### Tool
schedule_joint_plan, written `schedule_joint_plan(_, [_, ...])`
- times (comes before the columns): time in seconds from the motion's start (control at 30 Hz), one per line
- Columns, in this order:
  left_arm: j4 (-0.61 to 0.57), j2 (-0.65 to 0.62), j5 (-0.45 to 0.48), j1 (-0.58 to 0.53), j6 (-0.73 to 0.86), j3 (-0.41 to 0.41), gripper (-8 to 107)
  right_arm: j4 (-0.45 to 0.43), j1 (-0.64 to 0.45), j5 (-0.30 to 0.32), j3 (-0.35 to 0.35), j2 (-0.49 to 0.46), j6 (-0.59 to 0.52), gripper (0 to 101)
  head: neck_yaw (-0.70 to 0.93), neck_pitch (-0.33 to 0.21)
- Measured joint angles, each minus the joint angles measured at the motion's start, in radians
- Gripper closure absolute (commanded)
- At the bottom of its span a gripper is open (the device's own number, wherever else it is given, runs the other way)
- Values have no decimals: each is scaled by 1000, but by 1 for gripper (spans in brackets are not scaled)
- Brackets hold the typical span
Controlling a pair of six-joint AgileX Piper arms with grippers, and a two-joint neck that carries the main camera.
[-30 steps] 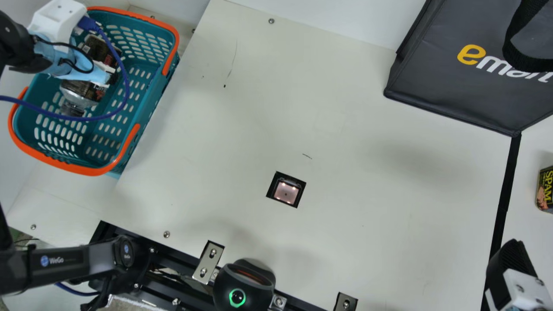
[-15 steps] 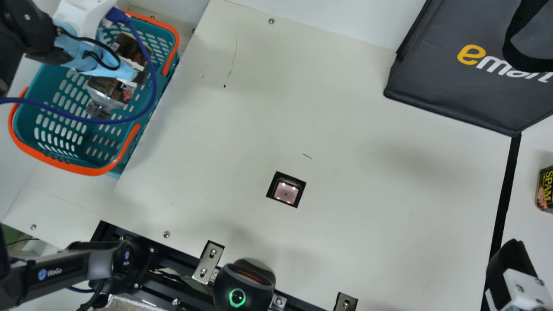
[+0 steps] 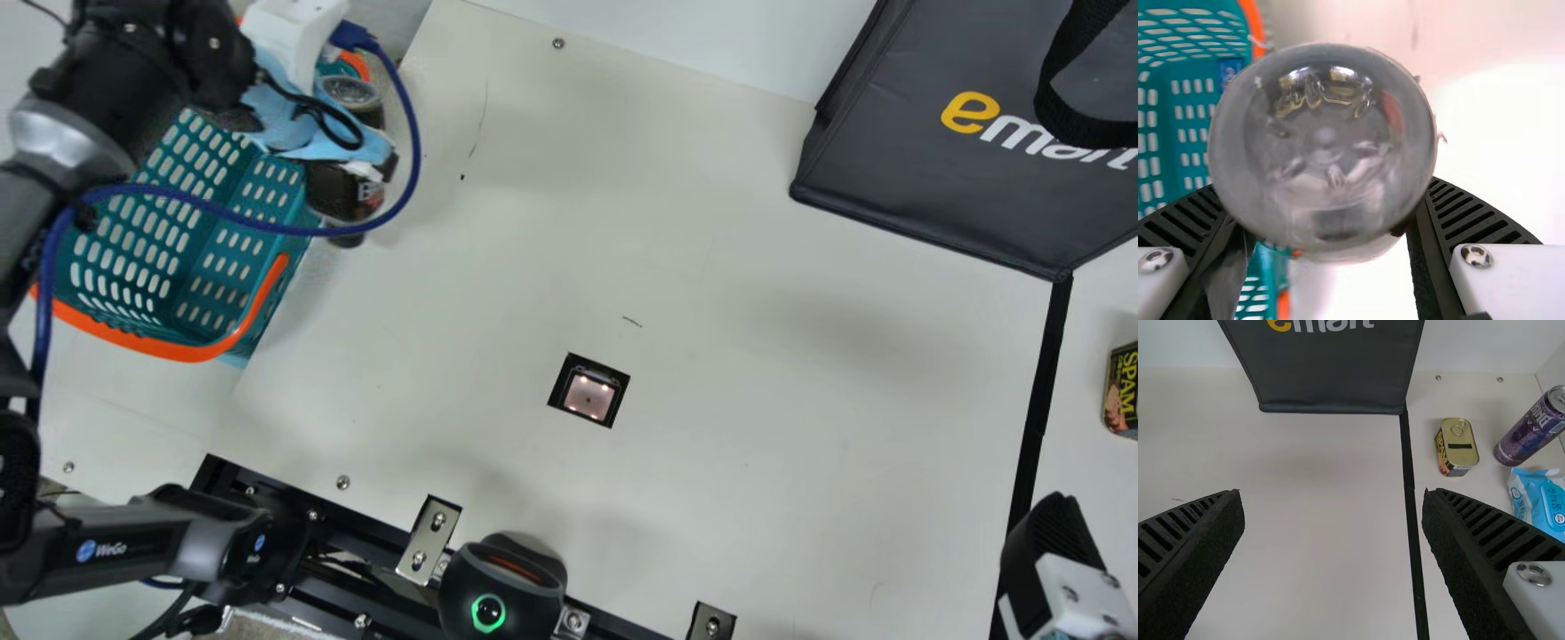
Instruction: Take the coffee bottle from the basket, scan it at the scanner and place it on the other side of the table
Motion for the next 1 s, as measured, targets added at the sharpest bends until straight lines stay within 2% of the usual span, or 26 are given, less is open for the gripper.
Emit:
schedule_joint_plan(0.37, [24, 67, -46, -119, -157, 20, 107, 0, 0, 0, 0, 0, 0, 6, 2, 0])
schedule_joint_plan(0.67, [22, 121, -43, -147, -164, 1, 107, 0, 0, 0, 0, 0, 0, 6, 2, 0])
schedule_joint_plan(1.0, [20, 180, -84, -159, -165, -16, 107, 0, 0, 0, 0, 0, 0, 6, 2, 0])
